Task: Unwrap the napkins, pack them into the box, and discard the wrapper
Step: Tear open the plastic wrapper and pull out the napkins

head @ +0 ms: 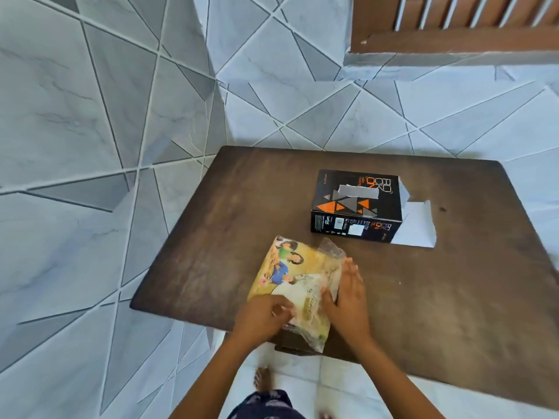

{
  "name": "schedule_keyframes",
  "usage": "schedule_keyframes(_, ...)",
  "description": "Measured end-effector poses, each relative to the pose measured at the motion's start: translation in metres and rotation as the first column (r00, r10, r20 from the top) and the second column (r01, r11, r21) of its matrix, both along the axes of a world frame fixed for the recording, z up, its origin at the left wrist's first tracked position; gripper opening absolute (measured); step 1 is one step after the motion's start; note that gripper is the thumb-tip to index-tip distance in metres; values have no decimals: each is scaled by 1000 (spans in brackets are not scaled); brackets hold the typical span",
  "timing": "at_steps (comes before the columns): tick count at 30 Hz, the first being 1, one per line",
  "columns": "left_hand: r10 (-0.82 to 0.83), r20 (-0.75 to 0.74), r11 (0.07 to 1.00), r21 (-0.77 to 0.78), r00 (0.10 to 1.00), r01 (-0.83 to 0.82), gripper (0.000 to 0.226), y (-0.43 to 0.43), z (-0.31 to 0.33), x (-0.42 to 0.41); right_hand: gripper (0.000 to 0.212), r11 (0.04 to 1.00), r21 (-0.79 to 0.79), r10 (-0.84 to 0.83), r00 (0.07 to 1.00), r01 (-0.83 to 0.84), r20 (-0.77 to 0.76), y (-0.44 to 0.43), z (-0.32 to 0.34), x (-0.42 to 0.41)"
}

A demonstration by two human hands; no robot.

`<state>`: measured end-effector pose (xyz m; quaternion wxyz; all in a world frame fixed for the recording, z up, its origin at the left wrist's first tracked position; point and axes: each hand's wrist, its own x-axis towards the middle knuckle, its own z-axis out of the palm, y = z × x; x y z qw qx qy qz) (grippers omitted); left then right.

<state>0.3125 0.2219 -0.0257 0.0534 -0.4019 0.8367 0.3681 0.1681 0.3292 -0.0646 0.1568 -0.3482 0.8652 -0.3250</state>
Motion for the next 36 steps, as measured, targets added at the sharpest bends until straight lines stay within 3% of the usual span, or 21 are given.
schedule_keyframes(4, 52, -95, 963, -258, 994, -75, 35, -7, 0, -13, 78, 984, 55, 168, 985, -170, 41, 23, -1, 2)
schedule_keyframes(9, -49, 181, 961, -258, 982, 95, 57, -17, -11, -20, 122, 955, 164, 239, 969, -246, 61, 32, -9, 9)
schedule_keyframes(14, -130, 193, 931, -315, 973, 187, 53, 0, -16, -31, 80, 976, 203, 66, 997, -75, 49, 38, -6, 6)
schedule_keyframes(17, -144, 168, 938, -291, 975, 188, 52, 8, -13, -38, 76, 979, 194, 72, 997, -70, -4, 40, 3, -9)
schedule_keyframes(21, -256, 185, 866, -393, 949, 310, 49, 3, -10, -41, 75, 940, 272, 226, 973, -204, -49, 39, 17, -11)
schedule_keyframes(25, -362, 165, 881, -262, 917, 395, 68, -8, -14, -40, 57, 945, 271, 222, 969, -185, -110, 36, 22, -13)
schedule_keyframes(28, -422, 211, 867, -189, 881, 461, 70, -12, -20, -35, 51, 937, 324, 206, 957, -132, -206, 31, 22, -17)
schedule_keyframes(31, -438, 217, 861, -176, 872, 476, 69, -16, -22, -35, 40, 920, 369, 284, 872, -132, -398, 21, 19, -17)
schedule_keyframes(33, -443, 216, 859, -173, 870, 481, 69, -17, -23, -36, 34, 856, 492, 402, 802, -159, -442, 16, 20, -15)
schedule_keyframes(36, -436, 208, 868, -159, 875, 471, 69, -16, -24, -36, 44, 855, 496, 424, 753, -150, -503, 13, 18, -17)
